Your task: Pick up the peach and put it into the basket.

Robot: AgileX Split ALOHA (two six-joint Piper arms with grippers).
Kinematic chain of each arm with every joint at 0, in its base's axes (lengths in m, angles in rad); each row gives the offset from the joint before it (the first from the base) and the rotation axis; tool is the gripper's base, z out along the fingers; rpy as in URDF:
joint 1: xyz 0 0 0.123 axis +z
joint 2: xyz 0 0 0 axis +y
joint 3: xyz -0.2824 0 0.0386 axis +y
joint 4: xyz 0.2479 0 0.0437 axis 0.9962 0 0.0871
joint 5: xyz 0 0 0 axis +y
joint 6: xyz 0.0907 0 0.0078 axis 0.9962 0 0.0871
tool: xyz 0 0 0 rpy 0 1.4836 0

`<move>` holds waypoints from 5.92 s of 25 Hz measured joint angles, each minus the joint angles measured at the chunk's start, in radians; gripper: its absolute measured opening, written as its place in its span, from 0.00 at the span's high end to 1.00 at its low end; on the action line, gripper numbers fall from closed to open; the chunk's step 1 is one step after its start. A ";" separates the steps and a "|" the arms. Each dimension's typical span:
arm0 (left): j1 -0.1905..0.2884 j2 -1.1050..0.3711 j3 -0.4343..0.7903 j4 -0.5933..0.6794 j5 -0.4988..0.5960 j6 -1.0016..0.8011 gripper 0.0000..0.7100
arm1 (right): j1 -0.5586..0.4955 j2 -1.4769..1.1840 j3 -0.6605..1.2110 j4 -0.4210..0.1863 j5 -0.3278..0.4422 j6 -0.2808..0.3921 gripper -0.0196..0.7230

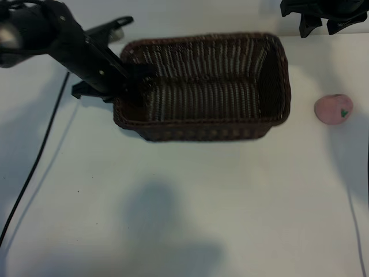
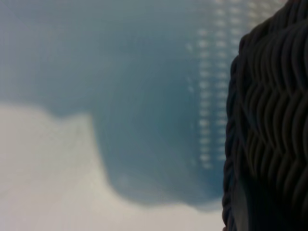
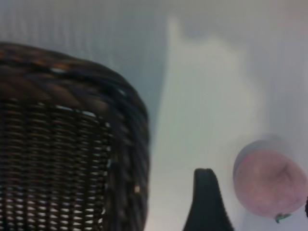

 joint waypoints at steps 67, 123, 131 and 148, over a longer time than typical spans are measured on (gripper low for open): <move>-0.006 -0.295 -0.023 0.213 0.113 -0.108 0.18 | -0.124 0.010 0.421 0.024 -0.306 0.015 0.34; -0.006 -0.295 -0.023 0.215 0.136 -0.107 0.19 | 0.315 0.071 0.255 0.075 -0.305 -0.002 0.92; -0.006 -0.295 -0.023 0.215 0.137 -0.105 0.19 | 0.314 0.101 0.221 0.074 -0.266 0.000 0.71; -0.006 -0.295 -0.023 0.215 0.137 -0.105 0.19 | 0.212 0.097 -0.018 0.049 0.011 -0.008 0.32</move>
